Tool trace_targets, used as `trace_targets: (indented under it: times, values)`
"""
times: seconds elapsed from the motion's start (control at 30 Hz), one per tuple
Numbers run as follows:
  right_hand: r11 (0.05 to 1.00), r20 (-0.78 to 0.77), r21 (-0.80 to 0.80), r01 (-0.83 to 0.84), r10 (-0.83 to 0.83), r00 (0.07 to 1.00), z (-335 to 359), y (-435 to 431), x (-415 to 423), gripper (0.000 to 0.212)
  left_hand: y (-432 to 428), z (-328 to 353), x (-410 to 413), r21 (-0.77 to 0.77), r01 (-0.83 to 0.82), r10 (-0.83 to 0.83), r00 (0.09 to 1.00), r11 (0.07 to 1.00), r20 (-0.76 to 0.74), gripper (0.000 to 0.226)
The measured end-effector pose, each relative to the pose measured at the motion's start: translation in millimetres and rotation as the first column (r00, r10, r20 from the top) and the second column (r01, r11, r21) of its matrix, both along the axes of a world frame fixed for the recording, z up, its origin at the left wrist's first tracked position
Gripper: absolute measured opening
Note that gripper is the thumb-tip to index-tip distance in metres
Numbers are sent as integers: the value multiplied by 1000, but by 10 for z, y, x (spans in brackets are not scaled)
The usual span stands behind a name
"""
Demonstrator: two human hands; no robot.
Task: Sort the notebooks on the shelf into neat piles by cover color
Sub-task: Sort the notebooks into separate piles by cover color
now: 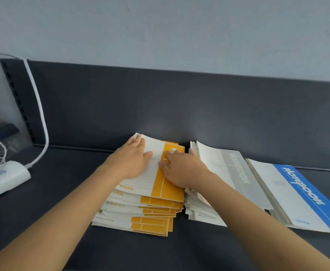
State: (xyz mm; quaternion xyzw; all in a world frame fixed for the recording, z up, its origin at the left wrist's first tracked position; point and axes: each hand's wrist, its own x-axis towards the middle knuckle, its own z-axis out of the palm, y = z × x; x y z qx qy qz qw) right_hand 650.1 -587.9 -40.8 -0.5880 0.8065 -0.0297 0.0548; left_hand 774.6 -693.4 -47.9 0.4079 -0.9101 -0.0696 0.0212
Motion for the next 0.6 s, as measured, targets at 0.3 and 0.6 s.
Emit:
trace_targets:
  times: [0.3,0.6]
  values:
    - [994,-4,-82,-67,66,998,18,227,-40,57,174,213,25,-214,-45,72,990,976,117,55]
    - [952,11,-247,182,-186,983,160,1485,-1211,57,1499,711,-1106,-389,118,-178,976,914,-122,57]
